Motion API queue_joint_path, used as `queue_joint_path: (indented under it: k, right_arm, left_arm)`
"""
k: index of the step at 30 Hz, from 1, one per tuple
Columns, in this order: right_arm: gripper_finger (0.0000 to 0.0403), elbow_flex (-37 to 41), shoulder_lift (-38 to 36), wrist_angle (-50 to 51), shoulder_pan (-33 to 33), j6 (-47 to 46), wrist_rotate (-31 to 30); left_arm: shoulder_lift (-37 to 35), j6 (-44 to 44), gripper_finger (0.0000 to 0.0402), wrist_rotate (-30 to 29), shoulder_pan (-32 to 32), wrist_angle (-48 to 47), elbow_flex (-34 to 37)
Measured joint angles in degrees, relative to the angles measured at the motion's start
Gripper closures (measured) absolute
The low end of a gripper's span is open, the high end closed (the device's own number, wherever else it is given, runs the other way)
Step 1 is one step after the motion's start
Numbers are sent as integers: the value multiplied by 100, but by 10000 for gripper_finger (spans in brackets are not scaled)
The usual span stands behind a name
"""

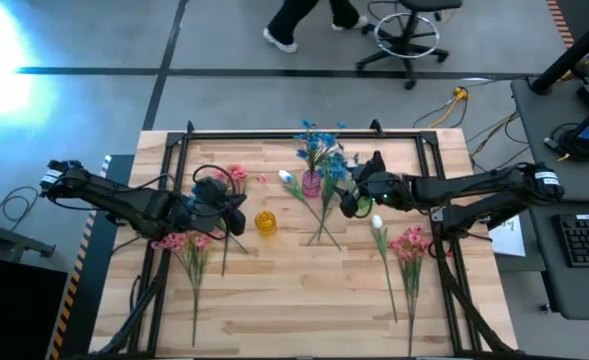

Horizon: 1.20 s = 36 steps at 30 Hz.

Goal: Sort flowers into vase by color
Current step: Put the top left pink flowers into the yellow flower vase

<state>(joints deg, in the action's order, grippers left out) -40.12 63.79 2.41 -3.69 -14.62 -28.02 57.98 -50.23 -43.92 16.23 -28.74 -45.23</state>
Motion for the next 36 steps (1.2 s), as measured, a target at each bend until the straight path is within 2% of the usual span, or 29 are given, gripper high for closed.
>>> queue_joint_path:
  k: [4, 8, 12, 17, 22, 25, 31, 36]
  right_arm:
    - [69, 0, -235, 593, 203, -292, 134]
    - [74, 2, -356, 856, 342, -638, 713]
    - [78, 2, -369, 832, 510, -1089, 1133]
    - [77, 2, -373, 1055, 836, -1580, 1360]
    - [78, 2, -368, 1263, 1135, -1818, 1360]
    - [81, 2, -367, 1225, 1249, -1857, 1352]
    - [82, 2, -367, 1292, 1407, -1844, 1352]
    - [82, 2, -367, 1422, 1458, -1813, 1349]
  left_arm:
    - [29, -649, 402, 496, 0, -148, 0]
    - [188, -1275, 402, 823, 0, -345, 0]
    - [431, -1386, 402, 1001, 0, -517, 0]
    - [596, -1600, 402, 1566, -55, -1068, 0]
    - [789, -2852, 401, 1326, -84, -1727, 0]
    - [988, -3165, 396, 1296, -163, -1819, 0]
    - [1529, -3183, 353, 1409, -387, -1820, 0]
    - [2034, -3099, 287, 1737, -680, -1996, 2]
